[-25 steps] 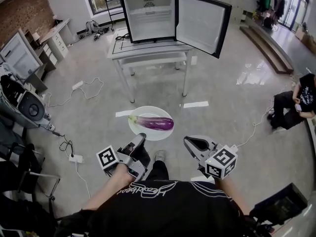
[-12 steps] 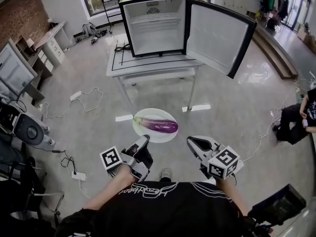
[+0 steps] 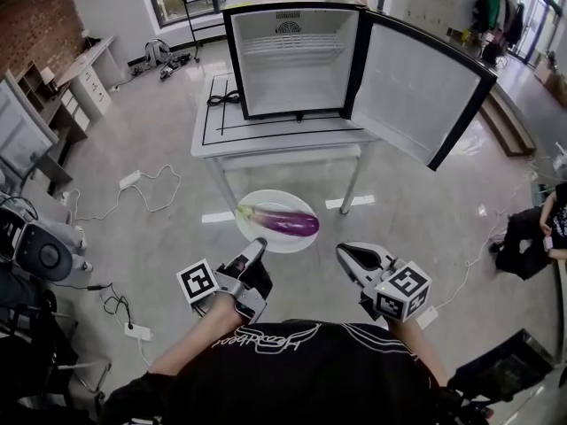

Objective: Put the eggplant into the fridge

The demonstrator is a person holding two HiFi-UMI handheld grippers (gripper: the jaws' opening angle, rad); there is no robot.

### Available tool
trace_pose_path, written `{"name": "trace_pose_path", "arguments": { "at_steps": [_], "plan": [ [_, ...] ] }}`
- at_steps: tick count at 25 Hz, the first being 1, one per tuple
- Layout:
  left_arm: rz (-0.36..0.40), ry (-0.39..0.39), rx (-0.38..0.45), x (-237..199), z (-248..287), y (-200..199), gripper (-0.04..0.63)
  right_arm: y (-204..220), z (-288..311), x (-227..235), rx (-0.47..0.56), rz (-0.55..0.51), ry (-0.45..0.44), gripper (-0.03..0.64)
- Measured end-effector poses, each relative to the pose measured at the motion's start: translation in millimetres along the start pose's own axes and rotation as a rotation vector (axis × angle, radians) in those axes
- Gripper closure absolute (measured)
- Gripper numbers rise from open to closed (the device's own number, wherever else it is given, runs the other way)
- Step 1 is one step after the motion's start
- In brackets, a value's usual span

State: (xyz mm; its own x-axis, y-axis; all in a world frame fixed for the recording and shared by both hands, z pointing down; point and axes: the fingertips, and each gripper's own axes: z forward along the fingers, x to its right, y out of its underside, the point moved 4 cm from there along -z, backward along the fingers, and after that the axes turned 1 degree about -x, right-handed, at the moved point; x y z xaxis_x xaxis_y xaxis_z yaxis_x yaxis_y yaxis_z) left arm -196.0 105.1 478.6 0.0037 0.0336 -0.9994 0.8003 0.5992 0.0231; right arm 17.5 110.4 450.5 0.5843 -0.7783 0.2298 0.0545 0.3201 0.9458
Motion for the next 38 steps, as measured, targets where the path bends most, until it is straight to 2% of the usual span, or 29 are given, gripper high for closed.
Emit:
{"name": "trace_pose_path", "arguments": {
  "at_steps": [9,16,19,25,32,38],
  "plan": [
    [-0.023,-0.007,0.009,-8,10,-15,0.575,-4,14,12,-0.011,0.003,0.000,0.609],
    [-0.018,-0.011,0.029,-4,42,-27,0.575,-17,23,46,-0.002,0.014,-0.018,0.608],
    [-0.015,-0.019,0.043,-7,55,-36,0.575,-19,33,67,0.005,-0.009,-0.019,0.609],
    [-0.022,-0.041,0.066,-13,99,-63,0.575,-34,59,116,0.000,0.008,-0.037,0.607],
    [-0.039,-0.063,0.074,-21,172,-96,0.575,-51,94,188,-0.026,0.024,-0.061,0.609],
    [-0.028,-0.060,0.115,-17,227,-130,0.575,-70,117,241,-0.031,0.021,-0.067,0.608]
  ]
}}
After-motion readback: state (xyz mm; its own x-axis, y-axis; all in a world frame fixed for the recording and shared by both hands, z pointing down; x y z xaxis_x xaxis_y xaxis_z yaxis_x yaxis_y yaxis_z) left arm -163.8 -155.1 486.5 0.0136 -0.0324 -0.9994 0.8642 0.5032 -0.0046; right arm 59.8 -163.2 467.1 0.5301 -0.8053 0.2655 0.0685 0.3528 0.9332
